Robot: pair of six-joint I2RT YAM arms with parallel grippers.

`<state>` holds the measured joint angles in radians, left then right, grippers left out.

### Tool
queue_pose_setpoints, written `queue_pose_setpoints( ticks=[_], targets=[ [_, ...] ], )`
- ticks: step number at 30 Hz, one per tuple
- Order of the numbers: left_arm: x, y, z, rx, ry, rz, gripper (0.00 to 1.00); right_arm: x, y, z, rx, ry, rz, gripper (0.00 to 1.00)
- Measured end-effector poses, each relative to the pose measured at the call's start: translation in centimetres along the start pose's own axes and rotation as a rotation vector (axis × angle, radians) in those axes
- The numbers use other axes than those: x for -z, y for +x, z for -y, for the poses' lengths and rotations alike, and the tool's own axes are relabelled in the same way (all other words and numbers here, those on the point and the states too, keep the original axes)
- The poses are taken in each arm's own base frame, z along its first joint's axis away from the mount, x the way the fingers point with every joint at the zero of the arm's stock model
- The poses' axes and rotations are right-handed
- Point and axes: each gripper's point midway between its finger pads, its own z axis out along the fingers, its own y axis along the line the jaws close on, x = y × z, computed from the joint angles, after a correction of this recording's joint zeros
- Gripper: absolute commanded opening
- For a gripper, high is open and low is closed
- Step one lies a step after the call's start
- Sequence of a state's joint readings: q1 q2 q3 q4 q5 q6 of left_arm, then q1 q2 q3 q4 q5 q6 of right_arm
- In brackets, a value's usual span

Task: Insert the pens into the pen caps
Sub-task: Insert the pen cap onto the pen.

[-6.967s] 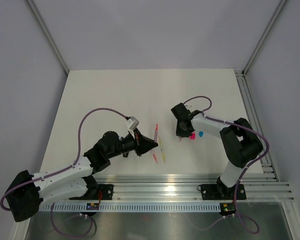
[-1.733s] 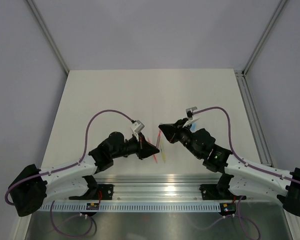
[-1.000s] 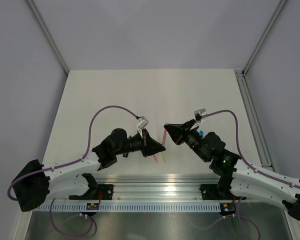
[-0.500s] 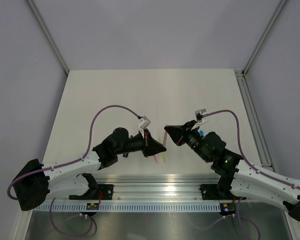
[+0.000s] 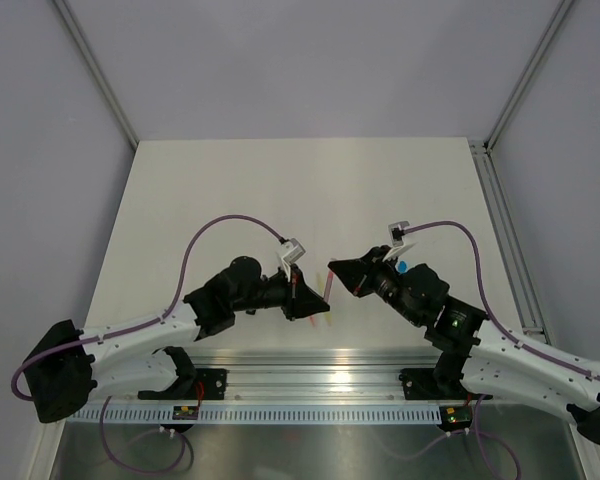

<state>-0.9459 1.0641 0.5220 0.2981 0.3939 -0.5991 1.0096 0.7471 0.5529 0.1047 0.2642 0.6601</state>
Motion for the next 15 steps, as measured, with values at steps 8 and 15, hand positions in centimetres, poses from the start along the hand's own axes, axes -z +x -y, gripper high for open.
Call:
queue_pose_setpoints(
  ticks=[8,15],
  targets=[
    [0.1,-0.6,1.0,-0.004,0.006,-0.031,0.0,0.6,-0.2,0.0,-0.047,-0.024,0.024,0.0],
    [0.1,-0.9,1.6,-0.004,0.004,-0.07,0.0,1.3,-0.4,0.1,-0.098,-0.038,0.057,0.0]
  ],
)
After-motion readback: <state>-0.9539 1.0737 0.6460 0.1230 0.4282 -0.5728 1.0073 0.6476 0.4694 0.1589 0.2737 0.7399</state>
